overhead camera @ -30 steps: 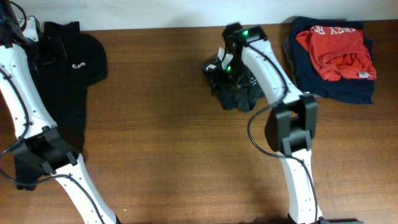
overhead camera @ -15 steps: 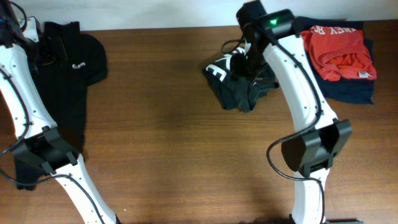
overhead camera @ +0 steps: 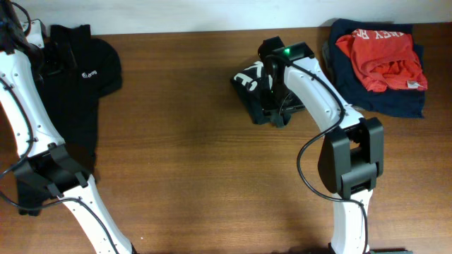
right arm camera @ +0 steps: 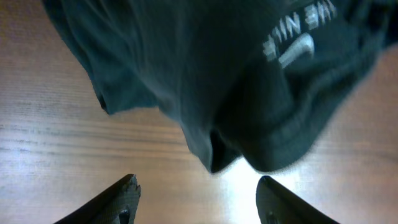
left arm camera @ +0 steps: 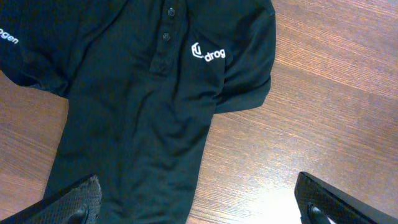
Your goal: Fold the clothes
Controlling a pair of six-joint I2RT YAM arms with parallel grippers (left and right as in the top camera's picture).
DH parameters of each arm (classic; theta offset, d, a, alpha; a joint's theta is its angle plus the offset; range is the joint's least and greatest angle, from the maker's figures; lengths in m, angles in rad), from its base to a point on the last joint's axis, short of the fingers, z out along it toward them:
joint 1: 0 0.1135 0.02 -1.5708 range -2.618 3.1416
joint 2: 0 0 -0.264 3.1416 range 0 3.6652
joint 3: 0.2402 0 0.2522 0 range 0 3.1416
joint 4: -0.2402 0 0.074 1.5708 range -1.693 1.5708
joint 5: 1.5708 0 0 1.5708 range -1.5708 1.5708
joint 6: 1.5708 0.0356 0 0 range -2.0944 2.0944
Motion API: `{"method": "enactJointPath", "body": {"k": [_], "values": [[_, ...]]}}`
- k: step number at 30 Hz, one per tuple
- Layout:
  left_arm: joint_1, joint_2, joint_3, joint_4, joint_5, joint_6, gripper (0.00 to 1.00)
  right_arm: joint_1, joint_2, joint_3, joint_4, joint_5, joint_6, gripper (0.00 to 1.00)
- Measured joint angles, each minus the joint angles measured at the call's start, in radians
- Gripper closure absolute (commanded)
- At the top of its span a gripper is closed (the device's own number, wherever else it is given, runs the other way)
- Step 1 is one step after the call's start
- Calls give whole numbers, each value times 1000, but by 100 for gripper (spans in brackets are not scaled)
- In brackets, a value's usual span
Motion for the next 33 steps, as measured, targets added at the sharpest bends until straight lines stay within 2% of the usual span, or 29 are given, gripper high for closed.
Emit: {"method": "enactJointPath", "body": {"k": [11,16,20,23,29,33], "values": [[0,0,0,-3,0,0,1,1,0,-101,153,-2,-38,43],[0,0,0,-3,0,0,1,0,0,-164,200,-16,-46,50],[0,0,0,-3,0,0,1,0,0,-168,212,-27,-45,62],[0,0,0,-5,0,0,1,1,0,-168,212,-42,-48,64],[0,0,0,-7,0,0,1,1,0,-168,224,-69,-47,85],[0,0,0,-7,0,0,1,1,0,-166,215,-120,-43,92]]}}
